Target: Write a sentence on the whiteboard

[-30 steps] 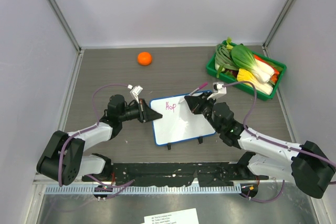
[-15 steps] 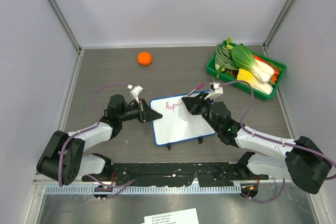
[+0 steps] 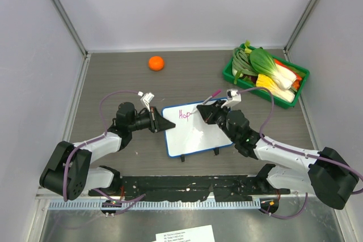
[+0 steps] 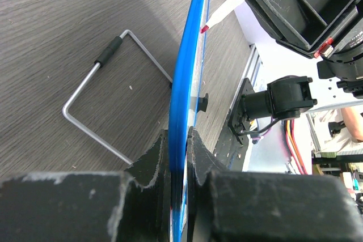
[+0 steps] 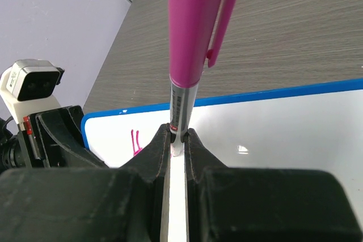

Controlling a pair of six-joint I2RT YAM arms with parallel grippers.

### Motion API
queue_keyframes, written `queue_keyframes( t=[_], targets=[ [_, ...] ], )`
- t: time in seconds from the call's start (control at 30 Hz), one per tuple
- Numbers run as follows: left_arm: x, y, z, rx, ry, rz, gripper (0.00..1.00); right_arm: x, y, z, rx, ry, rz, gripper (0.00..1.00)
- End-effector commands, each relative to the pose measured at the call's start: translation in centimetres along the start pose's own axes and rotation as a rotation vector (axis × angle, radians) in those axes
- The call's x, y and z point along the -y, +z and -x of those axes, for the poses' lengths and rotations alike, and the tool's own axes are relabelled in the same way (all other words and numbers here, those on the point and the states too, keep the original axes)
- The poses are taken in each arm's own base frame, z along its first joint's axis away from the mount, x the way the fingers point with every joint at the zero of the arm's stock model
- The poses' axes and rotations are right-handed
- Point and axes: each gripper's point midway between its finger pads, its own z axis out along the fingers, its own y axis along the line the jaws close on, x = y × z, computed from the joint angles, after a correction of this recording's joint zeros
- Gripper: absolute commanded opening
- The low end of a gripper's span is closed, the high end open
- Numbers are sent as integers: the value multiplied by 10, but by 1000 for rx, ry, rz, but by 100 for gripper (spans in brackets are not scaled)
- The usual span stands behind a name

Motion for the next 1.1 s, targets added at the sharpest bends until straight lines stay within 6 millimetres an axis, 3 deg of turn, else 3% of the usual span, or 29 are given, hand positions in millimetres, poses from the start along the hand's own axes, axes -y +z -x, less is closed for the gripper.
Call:
queue_keyframes(
  t=[0.0,0.3,0.67,1.07],
  targets=[
    [-49,-5,-18,-25,44,193,0,9,0,14,46,-21,-55,1],
    [-49,-5,-17,-24,42,195,0,11,-1,25,75,-8,-72,1],
    [-48,-5,-18,-27,44,191,0,-7,8,28,72,28,-8,0],
    [-48,-5,-18,-25,45,190,0,-2,8,6,-3,20,0,1]
  ],
)
